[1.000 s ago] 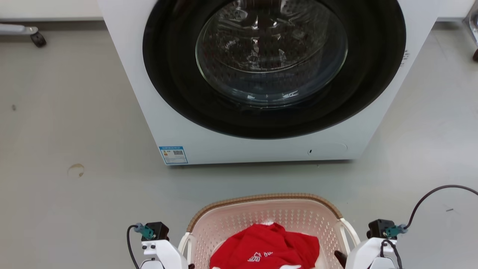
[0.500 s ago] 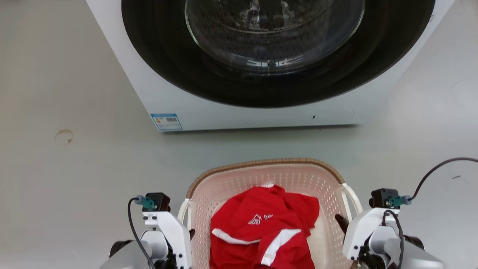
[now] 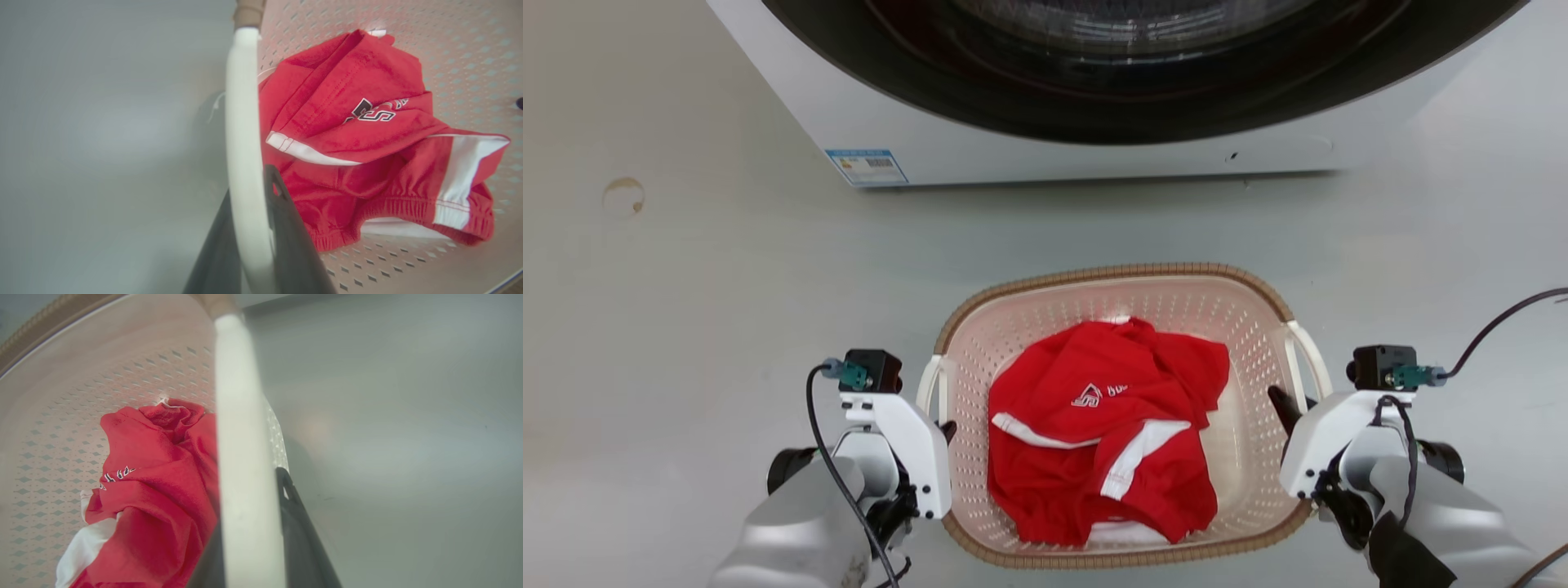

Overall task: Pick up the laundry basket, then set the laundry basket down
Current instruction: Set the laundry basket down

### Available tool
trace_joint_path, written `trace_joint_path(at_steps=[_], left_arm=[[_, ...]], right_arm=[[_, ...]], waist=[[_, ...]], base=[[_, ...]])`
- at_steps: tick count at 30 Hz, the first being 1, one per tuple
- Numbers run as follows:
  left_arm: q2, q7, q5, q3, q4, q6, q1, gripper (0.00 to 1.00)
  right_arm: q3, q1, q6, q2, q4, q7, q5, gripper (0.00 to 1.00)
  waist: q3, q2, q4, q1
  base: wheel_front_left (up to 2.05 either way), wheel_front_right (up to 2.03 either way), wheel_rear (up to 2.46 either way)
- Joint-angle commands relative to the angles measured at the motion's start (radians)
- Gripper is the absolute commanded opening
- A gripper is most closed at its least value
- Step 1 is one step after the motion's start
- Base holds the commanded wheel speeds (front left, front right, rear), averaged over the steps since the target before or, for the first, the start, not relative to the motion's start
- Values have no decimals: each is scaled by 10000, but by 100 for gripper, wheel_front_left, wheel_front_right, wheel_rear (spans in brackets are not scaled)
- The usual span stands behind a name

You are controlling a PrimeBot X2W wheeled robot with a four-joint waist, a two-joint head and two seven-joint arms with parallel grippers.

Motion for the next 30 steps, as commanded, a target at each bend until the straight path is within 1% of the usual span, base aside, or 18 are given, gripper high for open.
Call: trace_joint_path(at_steps=[1, 15, 24, 30], left_arm=[[1192, -89, 155, 124, 615, 266, -255, 0], [1230, -597, 514, 70, 642, 188, -1931, 0], [1175, -981, 796, 0, 648, 160, -2932, 0], [1053, -1477, 906, -18, 640, 152, -3227, 0]], right_arm=[[-134, -191, -53, -1109, 559, -430, -6, 0], [-275, -1735, -53, -1109, 802, -874, -390, 0], [-1407, -2636, -53, -1245, 811, -883, -1500, 0], [-2236, -2935, -53, -1236, 811, -884, -2389, 0]], waist=[[413, 0, 27, 0], [2502, 0, 172, 0], [3775, 0, 280, 0], [4222, 0, 364, 0]], base=[[0, 0, 0], [0, 0, 0], [0, 0, 0], [0, 0, 0]])
